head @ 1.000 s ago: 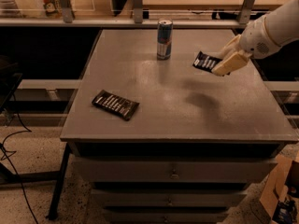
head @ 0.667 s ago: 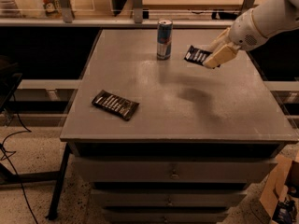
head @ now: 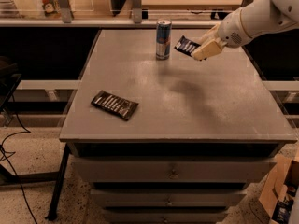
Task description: Move rxbar blueberry near redbull can
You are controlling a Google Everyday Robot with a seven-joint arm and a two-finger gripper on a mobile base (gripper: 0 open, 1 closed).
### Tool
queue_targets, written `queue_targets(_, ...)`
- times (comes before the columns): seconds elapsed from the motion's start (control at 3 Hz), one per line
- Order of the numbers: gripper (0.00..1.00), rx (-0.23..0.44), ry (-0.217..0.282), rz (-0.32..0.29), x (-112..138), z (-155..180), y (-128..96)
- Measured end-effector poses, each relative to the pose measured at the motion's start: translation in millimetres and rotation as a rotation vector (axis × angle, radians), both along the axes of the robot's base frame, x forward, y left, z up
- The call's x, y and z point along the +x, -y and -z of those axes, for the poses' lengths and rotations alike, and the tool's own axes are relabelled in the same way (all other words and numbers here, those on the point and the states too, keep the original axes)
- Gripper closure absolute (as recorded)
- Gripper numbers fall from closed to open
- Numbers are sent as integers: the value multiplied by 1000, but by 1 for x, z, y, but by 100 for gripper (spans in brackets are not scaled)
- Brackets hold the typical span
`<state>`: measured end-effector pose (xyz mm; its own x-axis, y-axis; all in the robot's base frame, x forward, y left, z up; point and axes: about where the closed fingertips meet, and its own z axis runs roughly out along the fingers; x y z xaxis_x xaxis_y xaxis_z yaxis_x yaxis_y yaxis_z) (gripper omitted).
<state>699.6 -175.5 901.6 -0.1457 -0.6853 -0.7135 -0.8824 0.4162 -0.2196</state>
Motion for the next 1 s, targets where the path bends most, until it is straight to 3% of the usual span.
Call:
queue_targets(0.33,25,43,21,45,12,4,-7)
queue_targets(0.67,0,45,21,43,15,6,-10)
queue_targets(1.0,0,45,21,43,15,6,-10)
